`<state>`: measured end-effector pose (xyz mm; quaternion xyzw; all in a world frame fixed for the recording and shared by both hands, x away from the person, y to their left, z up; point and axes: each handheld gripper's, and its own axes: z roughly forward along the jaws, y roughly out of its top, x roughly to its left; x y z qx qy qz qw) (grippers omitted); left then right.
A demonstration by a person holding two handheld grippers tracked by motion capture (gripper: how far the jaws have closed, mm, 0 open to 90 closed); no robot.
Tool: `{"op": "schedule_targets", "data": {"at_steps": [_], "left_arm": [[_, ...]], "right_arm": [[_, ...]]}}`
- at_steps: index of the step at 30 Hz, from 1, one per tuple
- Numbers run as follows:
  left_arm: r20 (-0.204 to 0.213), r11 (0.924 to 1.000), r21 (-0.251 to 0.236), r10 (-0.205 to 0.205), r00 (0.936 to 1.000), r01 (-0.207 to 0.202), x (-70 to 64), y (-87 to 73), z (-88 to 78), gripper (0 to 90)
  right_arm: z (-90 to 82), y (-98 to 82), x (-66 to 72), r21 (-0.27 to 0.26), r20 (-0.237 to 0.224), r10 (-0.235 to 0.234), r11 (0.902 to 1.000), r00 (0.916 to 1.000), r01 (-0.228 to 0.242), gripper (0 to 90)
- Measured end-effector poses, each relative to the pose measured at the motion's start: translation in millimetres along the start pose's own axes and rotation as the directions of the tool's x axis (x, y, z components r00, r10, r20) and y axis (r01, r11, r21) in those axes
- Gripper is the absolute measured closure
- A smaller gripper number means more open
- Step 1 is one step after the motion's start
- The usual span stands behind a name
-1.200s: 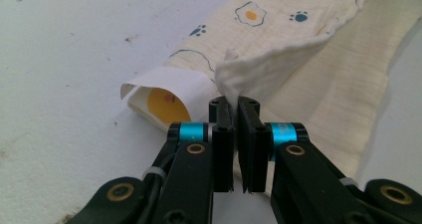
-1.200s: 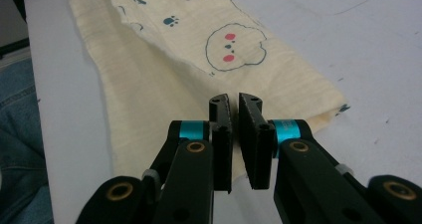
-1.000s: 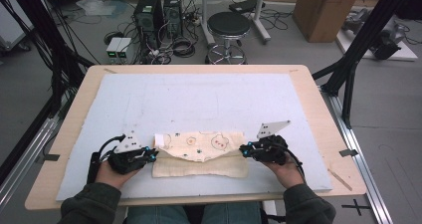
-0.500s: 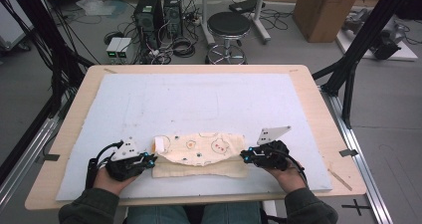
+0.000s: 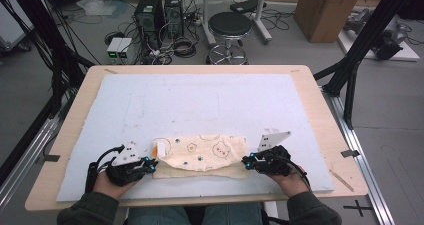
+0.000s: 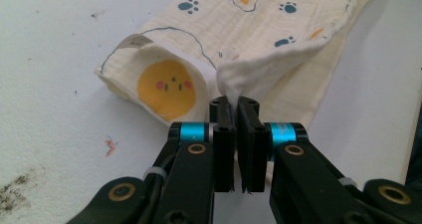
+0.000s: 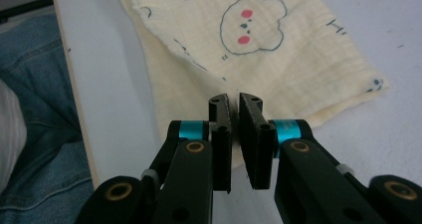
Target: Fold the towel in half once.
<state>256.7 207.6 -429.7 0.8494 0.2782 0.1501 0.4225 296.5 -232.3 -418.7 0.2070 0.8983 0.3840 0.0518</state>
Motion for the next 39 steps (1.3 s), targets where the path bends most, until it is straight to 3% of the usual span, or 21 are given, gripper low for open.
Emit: {"op": "schedule_targets", "data": {"at_steps": [3, 9, 14, 19, 30, 39], "left_arm": [[0.015, 1.0000, 0.005, -0.005, 0.9999, 0.005, -0.3, -0.5, -0.2, 83.0], [0.026, 1.0000, -0.001, -0.003, 0.9997, 0.003, 0.7, -1.6, -10.9, 69.8], [0.003, 0.9996, -0.023, -0.016, 0.9999, 0.016, 5.6, -2.7, -28.4, 64.1], [-0.009, 0.9971, -0.061, -0.045, 0.9989, 0.045, 12.0, 0.4, -39.2, 62.8], [0.076, 0.9897, -0.126, -0.058, 0.9954, 0.067, 8.6, 31.4, -11.2, 59.1], [0.079, 0.9809, -0.182, -0.055, 0.9954, 0.069, 12.2, 55.5, -6.6, 55.6]], "right_arm": [[3.1, -3.2, -0.1, 0.009, -0.008, 0.005, 0.9999, 1.0000, -0.005, 83.4], [-0.1, -6.6, -1.1, -0.005, -0.040, 0.006, 1.0000, 0.9992, -0.007, 72.5], [-11.4, -3.8, -0.3, -0.041, -0.044, 0.007, 0.9991, 0.9990, -0.009, 66.1], [-12.7, 4.3, -0.4, -0.060, -0.059, 0.001, 0.9982, 0.9983, -0.005, 65.7], [9.7, 24.3, -5.3, -0.069, -0.070, 0.009, 0.9975, 0.9975, -0.014, 66.2], [21.7, 34.1, -9.6, -0.069, -0.074, 0.010, 0.9975, 0.9972, -0.015, 65.5]]}}
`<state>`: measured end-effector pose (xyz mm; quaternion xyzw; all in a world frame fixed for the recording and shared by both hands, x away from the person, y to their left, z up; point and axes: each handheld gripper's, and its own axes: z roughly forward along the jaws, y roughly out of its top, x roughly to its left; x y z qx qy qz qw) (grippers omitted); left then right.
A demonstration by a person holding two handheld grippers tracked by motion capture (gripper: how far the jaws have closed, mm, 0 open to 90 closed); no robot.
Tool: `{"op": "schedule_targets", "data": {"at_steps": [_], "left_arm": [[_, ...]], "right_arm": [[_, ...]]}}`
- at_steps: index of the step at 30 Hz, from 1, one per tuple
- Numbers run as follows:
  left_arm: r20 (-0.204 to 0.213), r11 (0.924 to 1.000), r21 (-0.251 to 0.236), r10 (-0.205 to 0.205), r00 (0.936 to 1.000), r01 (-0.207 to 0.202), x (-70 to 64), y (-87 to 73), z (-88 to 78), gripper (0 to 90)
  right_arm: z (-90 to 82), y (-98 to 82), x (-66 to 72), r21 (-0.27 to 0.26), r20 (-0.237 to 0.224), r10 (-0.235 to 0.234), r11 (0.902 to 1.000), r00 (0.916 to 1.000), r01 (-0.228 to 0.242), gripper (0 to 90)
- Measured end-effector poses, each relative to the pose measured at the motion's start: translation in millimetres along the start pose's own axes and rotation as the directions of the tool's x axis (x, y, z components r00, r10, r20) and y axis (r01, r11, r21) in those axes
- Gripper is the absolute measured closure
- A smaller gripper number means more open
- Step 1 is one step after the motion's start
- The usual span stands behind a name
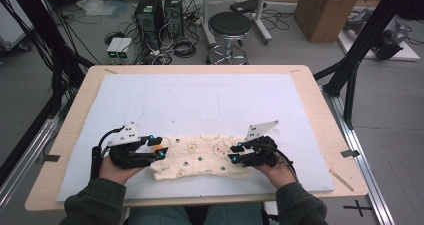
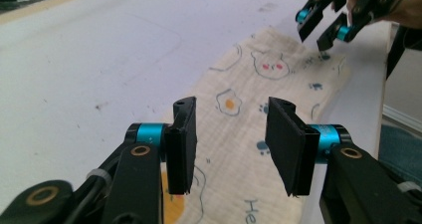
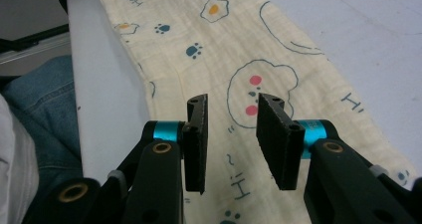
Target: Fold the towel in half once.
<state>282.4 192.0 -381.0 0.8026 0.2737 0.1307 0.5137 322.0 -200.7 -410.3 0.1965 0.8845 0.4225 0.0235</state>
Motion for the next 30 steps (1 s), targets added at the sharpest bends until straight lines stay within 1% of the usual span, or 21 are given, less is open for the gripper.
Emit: {"op": "schedule_targets", "data": {"at_steps": [1, 2, 4, 6, 8, 9, 11, 12, 14, 15, 17, 19, 20, 21, 22, 24, 25, 27, 30], "left_arm": [[0.000, 1.0000, 0.008, 0.005, 1.0000, -0.005, 0.4, 0.4, 0.8, 56.0], [0.008, 0.9998, 0.021, 0.008, 0.9999, -0.008, -0.2, -0.7, 2.8, 57.6], [0.023, 0.9970, 0.069, 0.032, 0.9992, -0.034, -2.5, -5.8, 7.5, 65.9], [0.039, 0.9934, 0.107, 0.036, 0.9986, -0.040, -5.8, -13.8, 13.2, 73.8], [0.047, 0.9879, 0.149, 0.036, 0.9983, -0.043, -8.9, -21.6, 18.8, 76.3], [0.048, 0.9866, 0.158, 0.034, 0.9983, -0.041, -10.4, -25.9, 21.1, 78.1], [0.051, 0.9793, 0.194, 0.049, 0.9975, -0.058, -12.5, -33.1, 24.4, 82.1], [0.059, 0.9771, 0.203, 0.052, 0.9969, -0.063, -13.0, -36.4, 25.4, 84.7], [0.065, 0.9726, 0.225, 0.046, 0.9969, -0.059, -12.9, -41.5, 27.0, 86.4], [0.068, 0.9691, 0.238, 0.049, 0.9965, -0.064, -12.6, -43.0, 27.1, 86.7], [0.069, 0.9653, 0.256, 0.037, 0.9969, -0.054, -11.9, -45.9, 27.7, 86.7], [0.079, 0.9603, 0.274, 0.030, 0.9964, -0.051, -10.3, -49.0, 27.8, 86.3], [0.073, 0.9593, 0.278, 0.032, 0.9968, -0.051, -10.0, -50.9, 27.5, 85.5], [0.073, 0.9607, 0.273, 0.030, 0.9969, -0.049, -9.5, -52.1, 26.5, 85.2], [0.073, 0.9611, 0.272, 0.027, 0.9970, -0.046, -9.1, -52.5, 25.8, 84.9], [0.073, 0.9605, 0.273, 0.034, 0.9967, -0.052, -7.8, -53.4, 23.7, 84.2], [0.075, 0.9610, 0.273, 0.026, 0.9968, -0.046, -7.2, -54.1, 22.9, 83.3], [0.079, 0.9644, 0.263, 0.003, 0.9968, -0.024, -5.5, -56.2, 20.5, 81.4], [0.078, 0.9649, 0.262, 0.003, 0.9970, -0.023, -4.4, -58.6, 16.6, 80.5]], "right_arm": [[0.9, 0.2, -0.3, 0.002, 0.001, 0.001, 1.0000, 1.0000, -0.001, 65.5], [1.7, 0.2, -0.4, 0.005, 0.000, 0.002, 1.0000, 1.0000, -0.002, 65.7], [3.3, -0.5, 0.0, 0.012, 0.000, 0.002, 0.9999, 1.0000, -0.002, 66.4], [4.2, -2.0, 0.6, 0.019, 0.000, 0.005, 0.9998, 1.0000, -0.005, 68.0], [5.3, -4.3, 0.4, 0.030, 0.003, -0.001, 0.9996, 1.0000, 0.001, 69.5], [5.7, -5.8, 0.4, 0.035, 0.001, 0.004, 0.9994, 1.0000, -0.004, 71.0], [6.1, -9.5, 0.4, 0.048, -0.001, 0.009, 0.9988, 1.0000, -0.009, 75.1], [6.3, -11.5, 0.9, 0.057, -0.002, 0.017, 0.9982, 0.9998, -0.017, 76.3], [7.1, -15.8, 1.2, 0.076, -0.005, 0.014, 0.9970, 0.9999, -0.014, 78.8], [7.3, -17.7, 1.5, 0.084, -0.010, 0.017, 0.9963, 0.9998, -0.016, 78.8], [6.8, -21.0, 2.1, 0.098, -0.014, 0.021, 0.9950, 0.9997, -0.020, 78.8], [6.3, -24.2, 2.3, 0.110, -0.016, 0.015, 0.9938, 0.9998, -0.013, 78.6], [6.3, -25.8, 2.5, 0.120, -0.014, 0.012, 0.9927, 0.9998, -0.010, 78.5], [6.1, -27.3, 2.8, 0.127, -0.011, 0.011, 0.9919, 0.9999, -0.009, 78.3], [5.3, -28.6, 2.7, 0.120, -0.014, 0.013, 0.9927, 0.9998, -0.011, 78.2], [3.1, -30.1, 3.1, 0.122, -0.011, 0.016, 0.9924, 0.9998, -0.015, 78.0], [1.5, -31.3, 3.6, 0.123, -0.007, 0.023, 0.9921, 0.9997, -0.022, 77.2], [-0.6, -33.7, 3.8, 0.122, -0.005, 0.023, 0.9923, 0.9997, -0.022, 75.9], [-4.4, -37.9, 4.4, 0.114, 0.001, 0.026, 0.9931, 0.9997, -0.026, 75.8]]}}
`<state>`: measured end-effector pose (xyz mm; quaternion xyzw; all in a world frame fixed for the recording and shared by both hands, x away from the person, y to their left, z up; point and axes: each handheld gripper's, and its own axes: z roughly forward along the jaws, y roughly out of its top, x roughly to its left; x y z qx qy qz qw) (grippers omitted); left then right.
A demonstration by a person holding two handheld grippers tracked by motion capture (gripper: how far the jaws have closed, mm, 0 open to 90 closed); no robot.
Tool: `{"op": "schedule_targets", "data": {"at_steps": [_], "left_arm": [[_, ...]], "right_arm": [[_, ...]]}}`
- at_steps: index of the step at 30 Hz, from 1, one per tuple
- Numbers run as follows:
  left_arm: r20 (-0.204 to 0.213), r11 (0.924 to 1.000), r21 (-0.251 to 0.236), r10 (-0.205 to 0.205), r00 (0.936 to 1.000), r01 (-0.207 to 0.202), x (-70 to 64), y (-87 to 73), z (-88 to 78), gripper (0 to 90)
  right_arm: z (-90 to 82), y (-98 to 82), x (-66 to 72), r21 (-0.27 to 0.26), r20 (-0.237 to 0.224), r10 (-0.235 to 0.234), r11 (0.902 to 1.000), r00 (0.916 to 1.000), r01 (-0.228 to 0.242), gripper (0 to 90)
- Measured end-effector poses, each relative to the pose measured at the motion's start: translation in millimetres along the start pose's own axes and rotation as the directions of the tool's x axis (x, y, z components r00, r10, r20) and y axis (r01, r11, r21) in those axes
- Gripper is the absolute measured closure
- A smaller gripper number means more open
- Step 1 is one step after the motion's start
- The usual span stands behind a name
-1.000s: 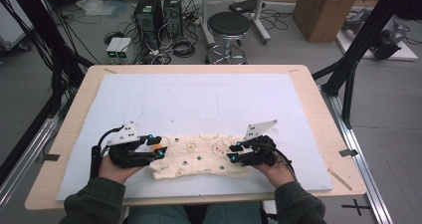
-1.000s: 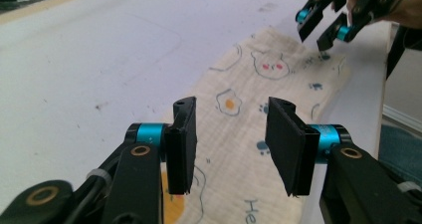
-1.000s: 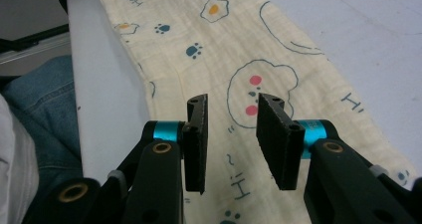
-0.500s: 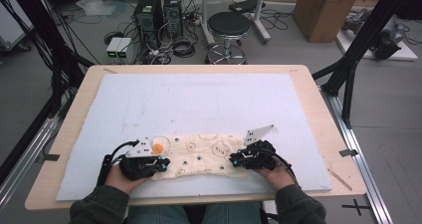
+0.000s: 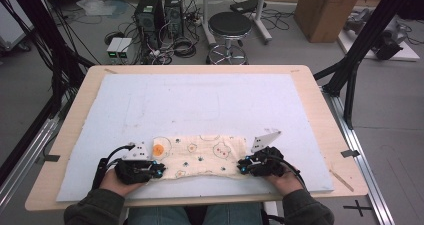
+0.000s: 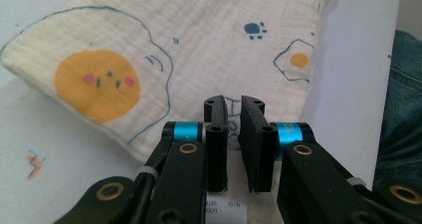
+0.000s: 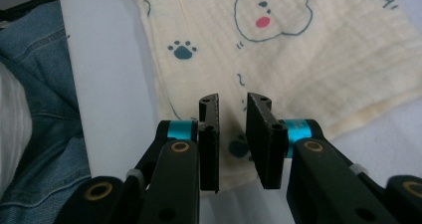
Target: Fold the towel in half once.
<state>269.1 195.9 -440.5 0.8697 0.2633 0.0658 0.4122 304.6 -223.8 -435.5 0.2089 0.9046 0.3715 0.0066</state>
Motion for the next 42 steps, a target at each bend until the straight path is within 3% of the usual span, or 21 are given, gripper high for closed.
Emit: {"op": "schedule_targets", "data": {"at_steps": [5, 9, 14, 18, 21, 26, 31, 36, 42], "left_arm": [[-0.002, 1.0000, -0.005, 0.004, 1.0000, -0.004, -0.9, -1.1, -0.6, 79.4], [0.001, 0.9998, -0.019, 0.007, 1.0000, -0.007, -0.8, -0.6, -1.7, 73.6], [-0.005, 0.9990, -0.045, 0.001, 1.0000, -0.001, 0.8, 1.7, -5.0, 69.1], [0.000, 0.9976, -0.067, -0.015, 0.9999, 0.015, 2.3, 8.1, -5.7, 72.3], [0.005, 0.9959, -0.081, -0.041, 0.9992, 0.041, 4.6, 16.1, -3.8, 72.6], [0.010, 0.9935, -0.103, -0.048, 0.9988, 0.049, 9.4, 29.1, -2.2, 74.8], [0.007, 0.9928, -0.109, -0.049, 0.9988, 0.050, 19.0, 44.2, 4.6, 85.7], [-0.022, 0.9962, -0.082, -0.033, 0.9992, 0.031, 24.6, 57.4, 18.9, 89.5], [-0.028, 0.9966, -0.063, -0.054, 0.9982, 0.052, 35.4, 63.7, 35.3, 89.6]], "right_arm": [[-1.4, -2.0, -0.3, -0.002, 0.001, 0.008, 1.0000, 1.0000, -0.008, 75.1], [-0.8, -0.8, -0.1, -0.008, -0.010, 0.000, 1.0000, 1.0000, 0.000, 70.3], [-4.0, 5.0, -0.3, -0.071, -0.002, -0.002, 0.9975, 1.0000, 0.002, 65.3], [-4.1, 12.2, -1.4, -0.091, 0.002, -0.007, 0.9958, 1.0000, 0.007, 65.7], [-3.8, 19.3, -4.7, -0.105, 0.013, -0.001, 0.9945, 0.9999, 0.002, 66.9], [-1.6, 35.8, -11.1, -0.117, 0.014, 0.008, 0.9931, 0.9999, -0.006, 68.7], [1.7, 55.3, -17.1, -0.116, 0.022, -0.008, 0.9931, 0.9997, 0.011, 78.1], [10.7, 69.8, -26.6, -0.120, 0.016, 0.015, 0.9926, 0.9998, -0.013, 88.6], [31.6, 85.4, -32.0, -0.089, 0.002, 0.032, 0.9955, 0.9995, -0.032, 89.5]]}}
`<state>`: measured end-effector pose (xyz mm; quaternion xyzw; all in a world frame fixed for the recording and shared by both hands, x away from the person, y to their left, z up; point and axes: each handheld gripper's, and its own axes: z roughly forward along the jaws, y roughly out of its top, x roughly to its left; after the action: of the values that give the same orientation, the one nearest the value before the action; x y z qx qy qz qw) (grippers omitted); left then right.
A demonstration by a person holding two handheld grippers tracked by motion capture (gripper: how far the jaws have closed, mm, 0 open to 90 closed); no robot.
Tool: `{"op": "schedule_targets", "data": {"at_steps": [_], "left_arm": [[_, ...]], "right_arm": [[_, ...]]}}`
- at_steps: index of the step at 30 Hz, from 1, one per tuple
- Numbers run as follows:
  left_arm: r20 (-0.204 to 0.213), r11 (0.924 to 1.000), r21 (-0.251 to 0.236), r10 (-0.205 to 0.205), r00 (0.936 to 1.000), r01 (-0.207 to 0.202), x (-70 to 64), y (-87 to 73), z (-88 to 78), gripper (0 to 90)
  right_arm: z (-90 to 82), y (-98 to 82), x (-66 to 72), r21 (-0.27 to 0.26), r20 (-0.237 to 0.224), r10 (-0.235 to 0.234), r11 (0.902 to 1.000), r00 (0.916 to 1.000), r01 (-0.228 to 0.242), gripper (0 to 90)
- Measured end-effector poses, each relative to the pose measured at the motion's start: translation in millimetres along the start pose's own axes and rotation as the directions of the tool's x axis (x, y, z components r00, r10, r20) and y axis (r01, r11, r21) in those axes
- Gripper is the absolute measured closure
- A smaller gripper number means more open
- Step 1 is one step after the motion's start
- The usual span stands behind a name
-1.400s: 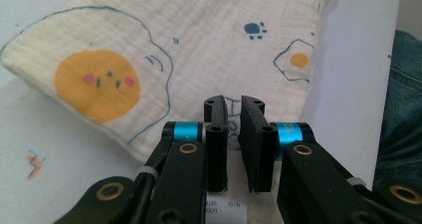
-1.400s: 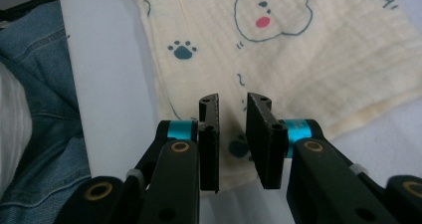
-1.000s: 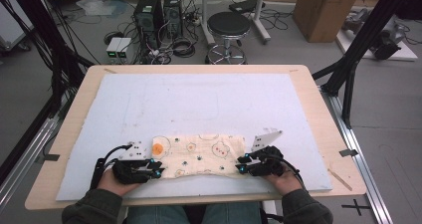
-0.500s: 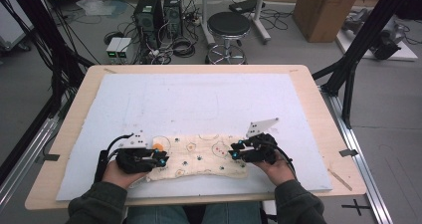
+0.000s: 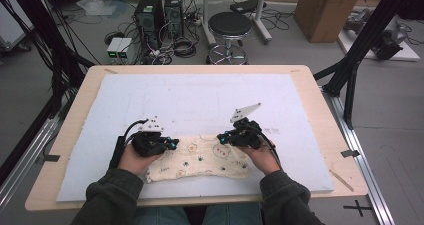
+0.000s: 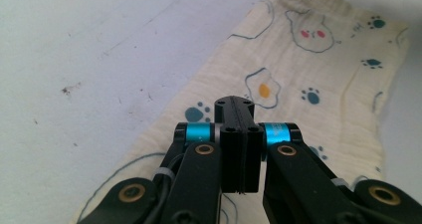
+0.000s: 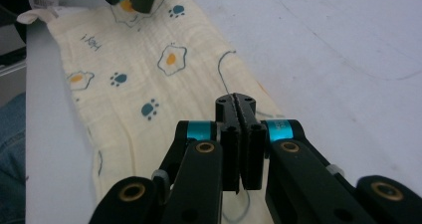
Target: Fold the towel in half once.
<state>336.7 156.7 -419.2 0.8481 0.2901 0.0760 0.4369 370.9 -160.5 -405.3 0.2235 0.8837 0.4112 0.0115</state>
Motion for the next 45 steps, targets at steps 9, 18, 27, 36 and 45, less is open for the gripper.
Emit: {"op": "schedule_targets", "data": {"at_steps": [9, 18, 27, 36, 45], "left_arm": [[-0.007, 0.9976, 0.067, -0.015, 0.9999, 0.015, 4.8, 2.4, 20.5, 89.6], [-0.029, 0.9936, 0.109, -0.026, 0.9992, 0.029, 10.1, -0.9, 23.9, 89.6], [-0.061, 0.9933, 0.104, -0.043, 0.9972, 0.049, 19.3, -10.2, 9.4, 89.5], [-0.090, 0.9935, 0.081, -0.072, 0.9934, 0.080, 28.0, -22.8, -6.1, 89.5], [-0.114, 0.9923, 0.068, -0.095, 0.9889, 0.103, 35.1, -33.0, -19.9, 89.5]], "right_arm": [[38.7, 15.6, -4.4, 0.059, -0.034, 0.026, 0.9980, 0.9991, -0.024, 89.4], [47.7, 10.0, -12.9, 0.139, -0.012, 0.068, 0.9882, 0.9976, -0.066, 89.4], [27.6, -7.2, -23.8, 0.126, 0.008, 0.105, 0.9864, 0.9944, -0.105, 89.1], [3.5, -26.8, -34.5, 0.114, 0.042, 0.140, 0.9830, 0.9892, -0.144, 88.8], [-20.6, -49.0, -43.9, 0.085, 0.071, 0.181, 0.9787, 0.9809, -0.187, 88.4]]}}
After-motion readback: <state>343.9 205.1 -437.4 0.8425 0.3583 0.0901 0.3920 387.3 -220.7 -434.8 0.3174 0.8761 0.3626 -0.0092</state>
